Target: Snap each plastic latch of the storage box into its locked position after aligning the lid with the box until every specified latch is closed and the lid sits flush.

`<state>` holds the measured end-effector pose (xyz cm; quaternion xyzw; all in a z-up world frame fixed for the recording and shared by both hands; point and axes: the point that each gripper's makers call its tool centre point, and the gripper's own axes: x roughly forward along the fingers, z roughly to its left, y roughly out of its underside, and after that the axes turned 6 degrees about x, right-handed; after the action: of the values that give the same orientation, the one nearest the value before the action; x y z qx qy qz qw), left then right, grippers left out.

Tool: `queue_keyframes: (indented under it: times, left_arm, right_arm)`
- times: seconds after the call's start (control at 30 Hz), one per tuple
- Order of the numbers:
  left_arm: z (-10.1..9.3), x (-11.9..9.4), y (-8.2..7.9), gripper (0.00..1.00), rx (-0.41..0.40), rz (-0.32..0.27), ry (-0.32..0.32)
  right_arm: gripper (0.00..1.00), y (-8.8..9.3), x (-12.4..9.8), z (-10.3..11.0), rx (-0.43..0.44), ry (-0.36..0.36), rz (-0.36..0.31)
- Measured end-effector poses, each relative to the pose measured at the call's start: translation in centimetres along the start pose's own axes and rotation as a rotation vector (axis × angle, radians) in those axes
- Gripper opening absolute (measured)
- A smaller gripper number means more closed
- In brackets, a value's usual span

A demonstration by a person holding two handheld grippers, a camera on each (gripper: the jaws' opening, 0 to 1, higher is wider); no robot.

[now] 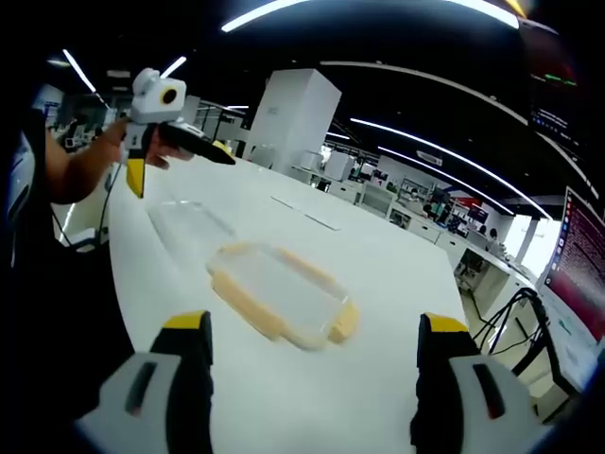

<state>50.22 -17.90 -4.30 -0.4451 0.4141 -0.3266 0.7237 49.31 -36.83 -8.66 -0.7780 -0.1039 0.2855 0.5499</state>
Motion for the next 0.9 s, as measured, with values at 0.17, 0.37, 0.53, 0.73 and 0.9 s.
queue_keyframes:
  times: [0.17, 0.37, 0.53, 0.73, 0.9]
  left_arm:
    - [0.5, 0.1, 0.3, 1.00, 0.004, 0.016, 0.003]
    - [1.0, 0.1, 0.6, 1.00, 0.013, 0.041, 0.001]
    - [1.6, 0.1, 0.5, 1.00, 0.019, 0.050, -0.006]
    - [1.7, 0.2, 0.5, 1.00, 0.043, 0.066, 0.003]
    - [2.3, 0.3, 0.7, 1.00, 0.043, 0.077, 0.006]
  right_arm:
    - [0.89, 0.0, 0.3, -0.3, -0.002, -0.001, 0.007]
    - [0.89, 0.1, 0.7, -0.8, -0.007, -0.003, 0.027]
    - [0.89, -0.6, 0.5, -1.0, -0.020, 0.003, 0.028]
    - [0.89, -1.1, 0.4, -1.1, -0.037, 0.002, 0.027]
    - [0.89, -1.3, 0.3, -1.5, -0.049, 0.005, 0.040]
